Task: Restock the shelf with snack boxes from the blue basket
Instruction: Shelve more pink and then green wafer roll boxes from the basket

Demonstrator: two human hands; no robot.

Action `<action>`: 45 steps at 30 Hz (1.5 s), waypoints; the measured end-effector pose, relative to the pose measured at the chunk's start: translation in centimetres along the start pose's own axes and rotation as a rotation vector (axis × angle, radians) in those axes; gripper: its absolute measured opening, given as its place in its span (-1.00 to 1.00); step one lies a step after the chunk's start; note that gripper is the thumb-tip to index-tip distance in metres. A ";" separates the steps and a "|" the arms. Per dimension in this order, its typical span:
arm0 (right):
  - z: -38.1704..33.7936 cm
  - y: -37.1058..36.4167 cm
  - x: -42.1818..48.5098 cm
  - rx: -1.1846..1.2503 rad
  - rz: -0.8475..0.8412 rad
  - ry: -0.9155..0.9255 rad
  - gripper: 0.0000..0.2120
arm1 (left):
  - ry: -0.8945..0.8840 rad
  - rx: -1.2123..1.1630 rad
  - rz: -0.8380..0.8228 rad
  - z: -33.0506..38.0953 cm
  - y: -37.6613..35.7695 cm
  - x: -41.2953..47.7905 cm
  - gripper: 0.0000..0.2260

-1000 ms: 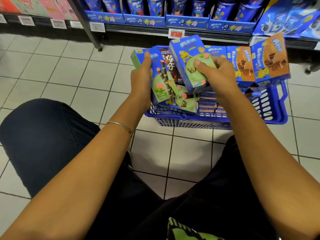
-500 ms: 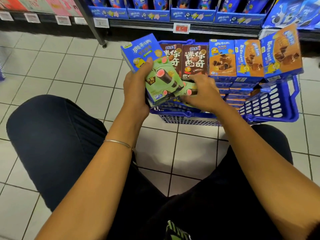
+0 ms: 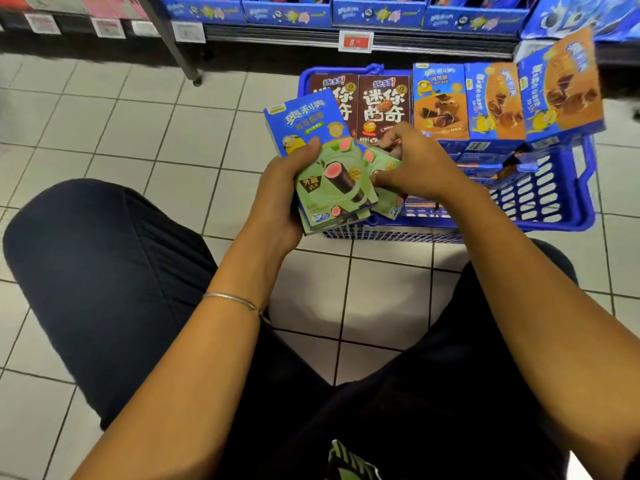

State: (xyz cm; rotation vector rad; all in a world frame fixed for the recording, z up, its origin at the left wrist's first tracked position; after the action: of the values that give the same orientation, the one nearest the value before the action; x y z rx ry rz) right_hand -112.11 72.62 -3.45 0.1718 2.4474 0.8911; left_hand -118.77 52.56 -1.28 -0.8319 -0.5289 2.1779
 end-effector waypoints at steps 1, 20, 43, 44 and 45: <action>-0.2 0.2 -0.2 0.056 0.012 0.012 -0.56 | -0.009 -0.030 -0.024 -0.1 -0.1 0.1 -0.72; -1.1 -0.8 1.0 0.407 0.143 -0.014 -0.84 | -0.095 0.077 -0.235 6.1 -3.2 4.1 -0.54; 0.8 0.3 0.7 0.140 0.011 0.002 -0.59 | 0.051 -0.133 -0.212 5.5 0.7 5.3 -0.63; 0.7 1.4 0.4 0.234 0.067 -0.003 -0.62 | 0.053 -0.124 -0.213 5.7 0.8 5.3 -0.64; 0.6 2.4 0.0 0.343 0.147 -0.008 -0.67 | 0.051 -0.118 -0.211 6.0 0.9 5.3 -0.66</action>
State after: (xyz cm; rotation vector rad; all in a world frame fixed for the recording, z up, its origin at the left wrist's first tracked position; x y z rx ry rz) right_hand -111.96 74.82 -2.33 0.4808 2.5887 0.5189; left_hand -126.18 55.32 0.24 -0.8514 -0.6928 1.9433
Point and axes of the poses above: each hand's wrist, its own x-axis towards the middle knuckle, its own y-axis out of the back of the hand, z = x × y, the point moved 3 cm from there along x, towards the middle knuckle, and after that the axes turned 13 degrees about -z, right-handed, at the moved point
